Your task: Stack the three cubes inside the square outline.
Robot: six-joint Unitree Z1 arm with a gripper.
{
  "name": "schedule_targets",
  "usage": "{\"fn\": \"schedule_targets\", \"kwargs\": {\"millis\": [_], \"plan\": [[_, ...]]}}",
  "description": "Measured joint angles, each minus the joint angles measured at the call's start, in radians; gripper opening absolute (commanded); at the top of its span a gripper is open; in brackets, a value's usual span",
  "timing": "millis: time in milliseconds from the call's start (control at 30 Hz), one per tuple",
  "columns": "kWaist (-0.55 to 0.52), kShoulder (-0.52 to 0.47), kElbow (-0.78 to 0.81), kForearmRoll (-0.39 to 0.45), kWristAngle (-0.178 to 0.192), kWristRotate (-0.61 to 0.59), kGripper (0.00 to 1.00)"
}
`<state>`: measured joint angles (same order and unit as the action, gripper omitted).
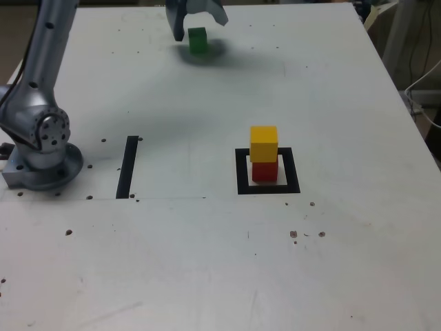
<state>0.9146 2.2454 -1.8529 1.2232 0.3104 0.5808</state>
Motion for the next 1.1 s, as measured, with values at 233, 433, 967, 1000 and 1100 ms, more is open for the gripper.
{"fn": "schedule_targets", "kwargs": {"millis": [233, 433, 967, 1000, 1100], "plan": [[0.004, 0.019, -0.019, 0.0, -0.027, 0.016, 0.85], [0.003, 0.036, -0.019, 0.0, -0.056, 0.027, 0.79], [-0.007, 0.047, -0.027, 0.001, -0.075, 0.033, 0.63], [-0.007, 0.047, -0.029, 0.001, -0.075, 0.033, 0.62], [-0.007, 0.047, -0.031, -0.002, -0.075, 0.033, 0.57]]}}
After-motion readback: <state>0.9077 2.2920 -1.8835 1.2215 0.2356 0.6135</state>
